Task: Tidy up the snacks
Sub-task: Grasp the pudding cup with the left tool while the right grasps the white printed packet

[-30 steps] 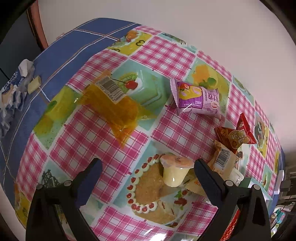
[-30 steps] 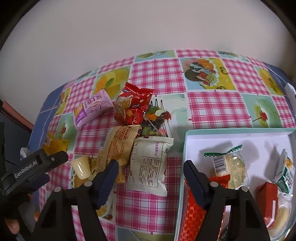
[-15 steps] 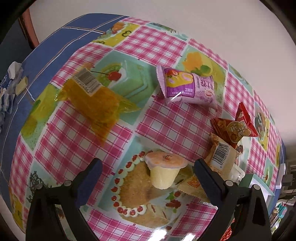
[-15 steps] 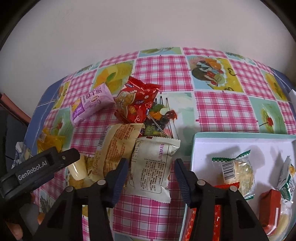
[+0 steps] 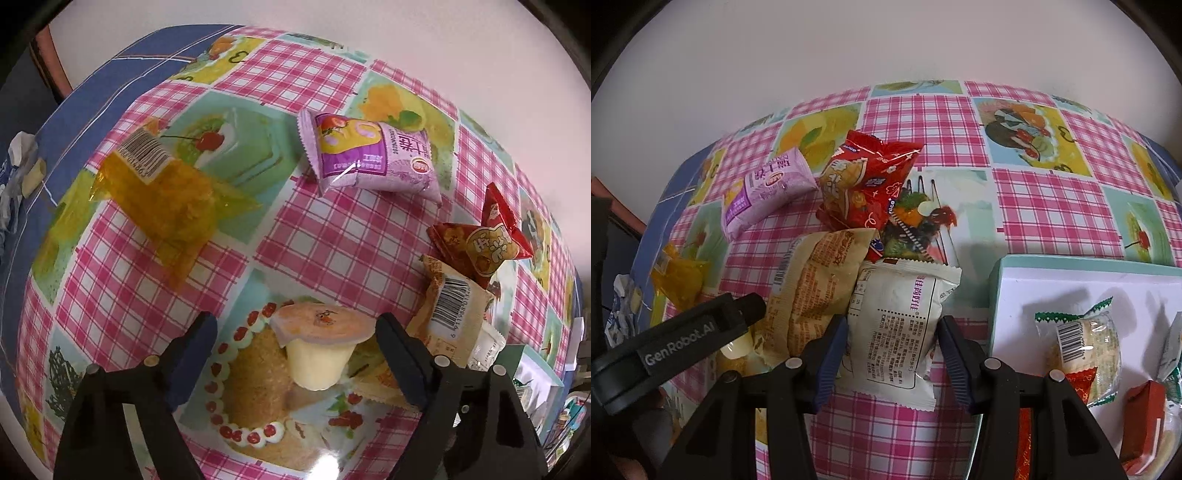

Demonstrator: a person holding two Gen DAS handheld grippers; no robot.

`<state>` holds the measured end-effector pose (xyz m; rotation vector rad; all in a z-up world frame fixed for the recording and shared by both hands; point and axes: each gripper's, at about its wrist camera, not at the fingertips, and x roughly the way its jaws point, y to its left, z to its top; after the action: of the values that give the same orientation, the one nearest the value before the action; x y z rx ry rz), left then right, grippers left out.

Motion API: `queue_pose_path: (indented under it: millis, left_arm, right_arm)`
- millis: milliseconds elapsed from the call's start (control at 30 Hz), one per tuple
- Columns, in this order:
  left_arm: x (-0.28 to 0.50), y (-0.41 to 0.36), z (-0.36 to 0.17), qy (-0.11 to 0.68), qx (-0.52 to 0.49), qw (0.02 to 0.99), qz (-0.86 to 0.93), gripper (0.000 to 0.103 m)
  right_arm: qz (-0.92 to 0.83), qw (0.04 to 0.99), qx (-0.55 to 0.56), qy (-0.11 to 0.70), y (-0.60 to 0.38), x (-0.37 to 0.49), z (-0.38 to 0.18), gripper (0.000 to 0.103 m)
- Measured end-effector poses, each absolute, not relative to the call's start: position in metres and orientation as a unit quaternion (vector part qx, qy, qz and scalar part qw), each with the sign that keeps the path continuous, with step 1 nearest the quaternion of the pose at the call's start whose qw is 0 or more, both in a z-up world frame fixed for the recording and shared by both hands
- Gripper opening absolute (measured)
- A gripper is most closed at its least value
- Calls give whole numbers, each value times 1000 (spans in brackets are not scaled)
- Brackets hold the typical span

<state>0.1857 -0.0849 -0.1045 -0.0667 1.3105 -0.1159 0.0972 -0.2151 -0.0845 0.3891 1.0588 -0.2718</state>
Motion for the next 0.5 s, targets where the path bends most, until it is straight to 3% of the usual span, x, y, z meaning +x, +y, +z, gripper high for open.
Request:
queue_pose_path:
  millis: [133,500]
  left_arm:
    - [188,-97,-105,606,-18,793,-55,79]
    - [193,-99,-102,610,-22,791,-34,78]
  right_arm:
    - [-124,837,184,500,-214,99,-84,54]
    - [-114,841,198,491,-212,104,-83,58]
